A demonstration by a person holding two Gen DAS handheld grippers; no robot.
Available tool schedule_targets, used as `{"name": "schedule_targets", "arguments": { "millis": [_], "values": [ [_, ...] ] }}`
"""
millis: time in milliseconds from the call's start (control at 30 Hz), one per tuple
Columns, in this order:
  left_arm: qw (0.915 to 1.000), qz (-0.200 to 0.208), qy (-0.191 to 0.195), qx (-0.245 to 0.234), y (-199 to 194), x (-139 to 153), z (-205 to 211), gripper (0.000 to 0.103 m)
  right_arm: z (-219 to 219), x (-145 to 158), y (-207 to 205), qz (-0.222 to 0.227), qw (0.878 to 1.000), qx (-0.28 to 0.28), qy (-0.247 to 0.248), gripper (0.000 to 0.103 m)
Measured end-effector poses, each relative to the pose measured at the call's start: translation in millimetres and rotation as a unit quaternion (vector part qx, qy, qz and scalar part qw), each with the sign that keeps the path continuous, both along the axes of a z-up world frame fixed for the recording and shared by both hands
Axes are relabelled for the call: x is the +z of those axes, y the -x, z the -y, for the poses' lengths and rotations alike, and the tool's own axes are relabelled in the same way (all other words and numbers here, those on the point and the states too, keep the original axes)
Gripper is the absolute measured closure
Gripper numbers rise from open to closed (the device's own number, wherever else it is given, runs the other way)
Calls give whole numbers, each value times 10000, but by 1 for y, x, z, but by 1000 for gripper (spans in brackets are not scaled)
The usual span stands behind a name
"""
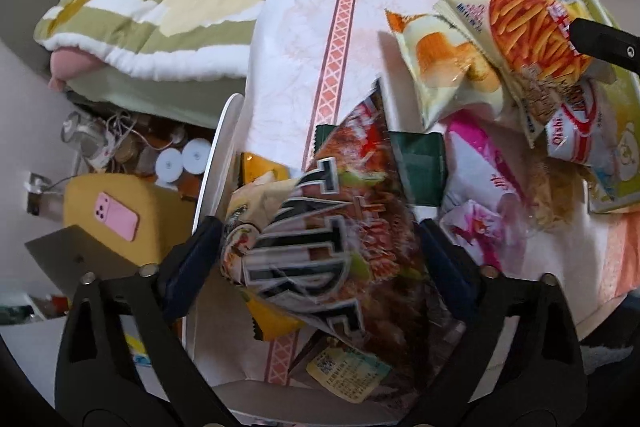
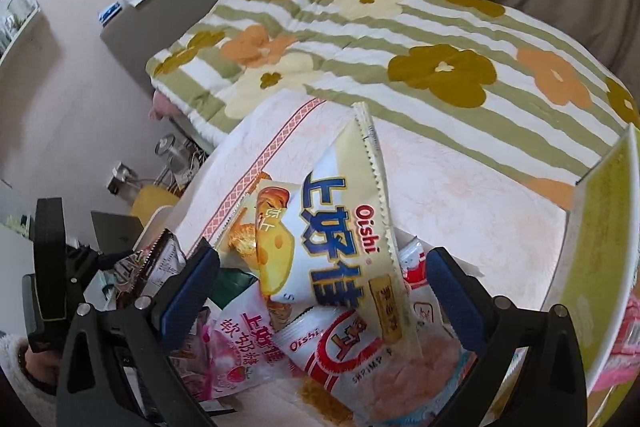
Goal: Organize snacks
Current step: 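Grasp the dark striped chip bag with the left tool while the right tool grasps the Oishi bag, then carry both bags into the yellow-green box and release them from both tools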
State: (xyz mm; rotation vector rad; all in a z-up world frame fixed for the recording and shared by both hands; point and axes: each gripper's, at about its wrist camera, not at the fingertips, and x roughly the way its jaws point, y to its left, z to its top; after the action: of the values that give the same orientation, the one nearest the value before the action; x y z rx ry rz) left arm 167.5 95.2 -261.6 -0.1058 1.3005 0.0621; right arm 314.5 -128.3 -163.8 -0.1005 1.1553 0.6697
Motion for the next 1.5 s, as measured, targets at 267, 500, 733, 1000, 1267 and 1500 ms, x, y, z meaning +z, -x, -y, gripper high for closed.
{"name": "schedule_targets", "arguments": {
  "millis": [267,500,733,1000,1267,1500],
  "values": [
    [9999,25,-100,-122,-4,0,6,24,-6,-13,-8,-196,9997,110,51,0],
    [9999,42,114,36,-2,5,1,26,-9,-13,-8,-209,9997,134,51,0],
    [9996,237,123,71,2,24,0,26,-13,-15,-9,-264,9995,157,125,3],
    [9988,457,100,148,3,42,-5,26,-11,-18,-9,-382,9989,130,233,38],
    [9973,717,98,104,10,68,-7,26,-1,10,1,-143,9998,-97,52,42],
    [9926,1206,101,-117,6,113,-2,26,18,55,15,221,9982,-494,-259,42]
  ]
}}
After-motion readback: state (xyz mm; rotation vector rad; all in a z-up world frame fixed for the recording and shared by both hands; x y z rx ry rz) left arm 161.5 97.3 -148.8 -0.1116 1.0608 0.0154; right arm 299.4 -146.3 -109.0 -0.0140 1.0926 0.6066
